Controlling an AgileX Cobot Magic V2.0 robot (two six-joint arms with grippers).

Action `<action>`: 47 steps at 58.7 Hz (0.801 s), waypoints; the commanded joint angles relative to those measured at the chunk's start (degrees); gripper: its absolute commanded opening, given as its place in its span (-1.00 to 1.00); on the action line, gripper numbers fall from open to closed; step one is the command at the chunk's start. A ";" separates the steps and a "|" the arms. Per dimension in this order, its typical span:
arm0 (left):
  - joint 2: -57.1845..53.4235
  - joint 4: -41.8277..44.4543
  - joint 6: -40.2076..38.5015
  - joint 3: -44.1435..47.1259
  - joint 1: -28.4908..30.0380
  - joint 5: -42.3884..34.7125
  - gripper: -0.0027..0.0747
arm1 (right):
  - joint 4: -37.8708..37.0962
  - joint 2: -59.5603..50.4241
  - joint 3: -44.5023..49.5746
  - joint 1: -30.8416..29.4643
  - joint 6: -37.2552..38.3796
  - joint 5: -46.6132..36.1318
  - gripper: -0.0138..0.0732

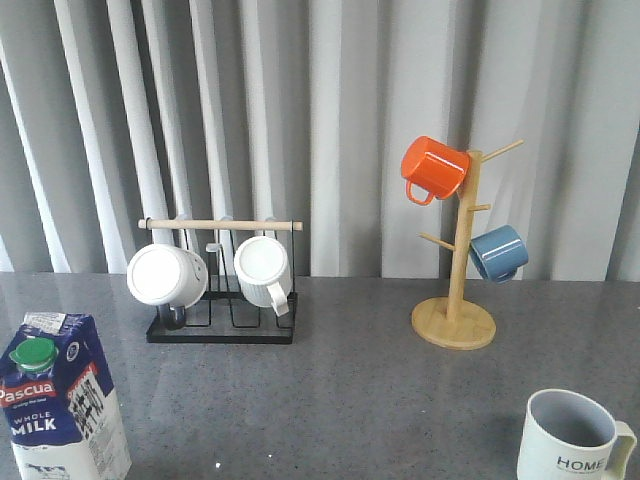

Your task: Place milk next to cup

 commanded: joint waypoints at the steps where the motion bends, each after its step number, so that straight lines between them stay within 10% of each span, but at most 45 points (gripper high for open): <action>1: -0.62 -0.45 -0.44 -0.97 -0.04 -4.11 -0.95 | -0.36 -0.54 0.45 -0.12 -0.34 -4.29 -0.70; 47: -0.62 -0.55 0.60 -1.25 -0.04 -8.00 -0.95 | -0.72 -0.54 0.39 -0.12 -1.86 -7.11 -0.70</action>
